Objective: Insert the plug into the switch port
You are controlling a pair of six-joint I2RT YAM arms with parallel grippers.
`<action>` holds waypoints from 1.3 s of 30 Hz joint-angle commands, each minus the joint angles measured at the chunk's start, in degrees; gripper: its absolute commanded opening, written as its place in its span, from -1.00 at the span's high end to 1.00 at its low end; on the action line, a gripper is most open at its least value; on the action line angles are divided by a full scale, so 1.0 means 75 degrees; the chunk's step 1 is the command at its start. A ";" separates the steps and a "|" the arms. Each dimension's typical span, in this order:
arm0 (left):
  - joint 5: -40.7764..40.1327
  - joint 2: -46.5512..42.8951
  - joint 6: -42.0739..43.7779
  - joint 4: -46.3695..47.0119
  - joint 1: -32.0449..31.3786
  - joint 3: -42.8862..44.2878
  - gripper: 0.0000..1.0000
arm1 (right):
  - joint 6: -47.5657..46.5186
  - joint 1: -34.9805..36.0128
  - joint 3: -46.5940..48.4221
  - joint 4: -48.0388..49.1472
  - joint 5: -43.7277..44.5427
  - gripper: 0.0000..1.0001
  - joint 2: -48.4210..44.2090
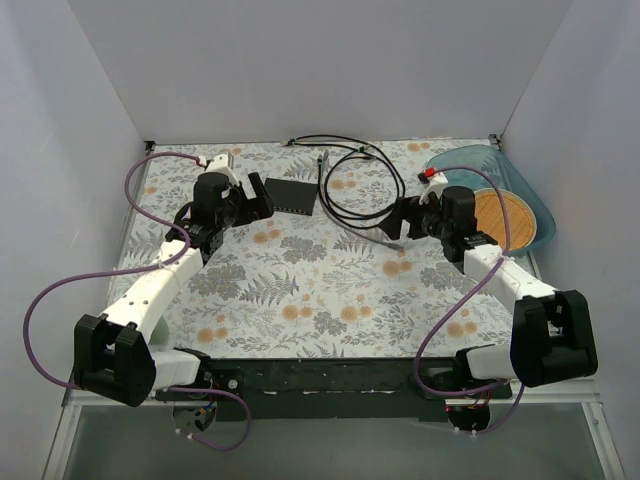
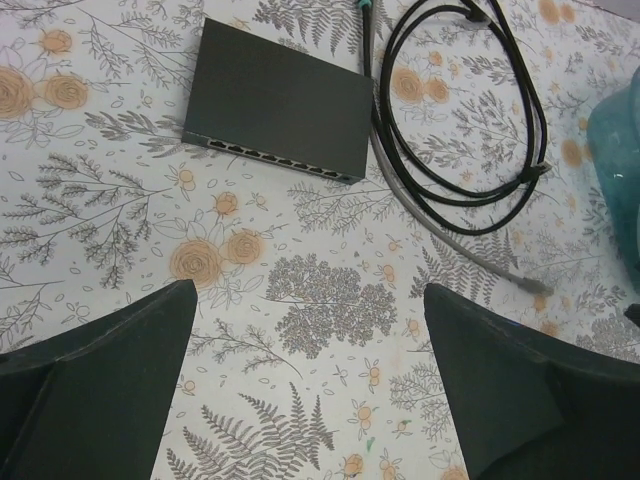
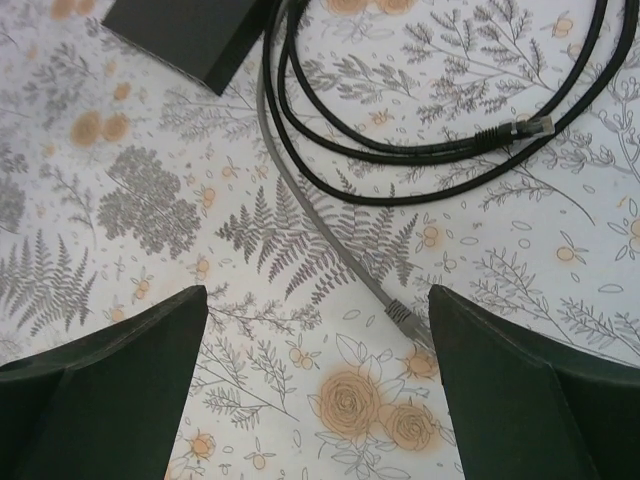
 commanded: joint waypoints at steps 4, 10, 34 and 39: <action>0.0612 -0.0215 -0.0034 -0.0137 0.0027 0.0078 -0.96 | -0.0977 0.1222 0.0325 -0.0829 0.1700 -0.97 0.0174; 0.1139 -0.0039 -0.0151 -0.0079 0.0039 0.0032 -0.96 | -0.1177 0.1434 0.0593 -0.0594 0.1970 -0.79 0.1159; 0.1761 0.0020 -0.0245 0.0297 0.0039 -0.0390 -0.96 | -0.1845 0.2207 0.2691 -0.2502 0.2964 0.73 0.4252; 0.1668 -0.0062 -0.0210 0.0285 0.0039 -0.0355 -0.96 | -0.2161 0.2804 0.3183 -0.3371 0.3644 0.97 0.4722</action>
